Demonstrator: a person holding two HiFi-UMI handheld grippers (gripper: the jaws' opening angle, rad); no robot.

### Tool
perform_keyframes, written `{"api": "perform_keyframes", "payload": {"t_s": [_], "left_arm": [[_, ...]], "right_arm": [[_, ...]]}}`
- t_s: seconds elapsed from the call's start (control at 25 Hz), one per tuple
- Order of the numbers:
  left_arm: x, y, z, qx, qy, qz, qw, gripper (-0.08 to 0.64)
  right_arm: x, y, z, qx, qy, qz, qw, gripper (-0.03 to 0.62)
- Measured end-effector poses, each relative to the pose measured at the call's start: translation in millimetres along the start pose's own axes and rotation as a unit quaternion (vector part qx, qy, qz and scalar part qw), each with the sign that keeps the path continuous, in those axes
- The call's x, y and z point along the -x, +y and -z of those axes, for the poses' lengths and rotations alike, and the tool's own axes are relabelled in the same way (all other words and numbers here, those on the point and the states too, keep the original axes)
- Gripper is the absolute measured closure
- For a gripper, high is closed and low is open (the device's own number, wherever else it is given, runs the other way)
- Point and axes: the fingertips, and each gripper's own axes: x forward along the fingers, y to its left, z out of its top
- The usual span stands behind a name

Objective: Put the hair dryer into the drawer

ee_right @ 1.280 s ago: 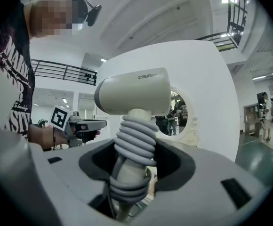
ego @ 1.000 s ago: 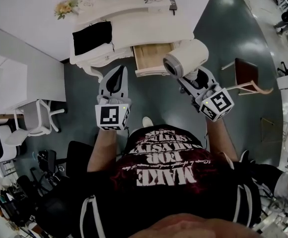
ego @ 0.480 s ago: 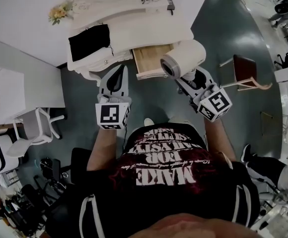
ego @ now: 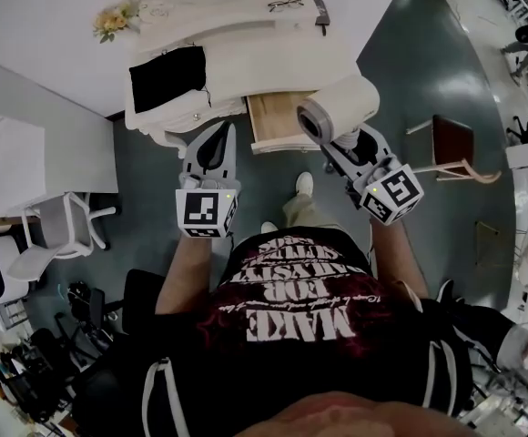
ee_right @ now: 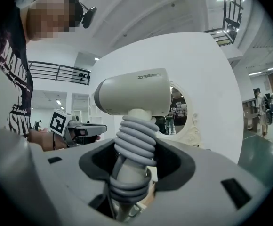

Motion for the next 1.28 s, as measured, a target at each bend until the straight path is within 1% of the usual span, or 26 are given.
{"api": "perform_keyframes", "payload": {"t_s": [0.24,0.36,0.52,0.68,1.04,1.28], "left_arm": [[-26,16,1,-0.005,0.012,-0.027,0.9996,0.555],[-43,26,-1,-0.008,0.014,-0.038,0.9992,0.555],[-64,38,-4,0.000,0.013,-0.050,0.9986,0.555],[-83,46,-9,-0.001,0.010,-0.061,0.9981,0.555],[-118,44,-15,-0.001,0.012,-0.076,0.9970,0.555],[-133,40,-20,-0.004,0.013,-0.096,0.9953,0.555]], "right_arm": [[-33,-26,-4,0.000,-0.002,-0.033,0.999,0.359],[-50,-44,-8,0.008,-0.003,-0.044,0.999,0.359],[-70,-65,-15,0.009,-0.006,-0.056,0.998,0.359],[-85,-83,-22,0.011,-0.005,-0.067,0.998,0.359],[-99,-116,-27,0.012,0.002,-0.089,0.996,0.359],[-105,-137,-28,0.008,0.001,-0.109,0.994,0.359]]}}
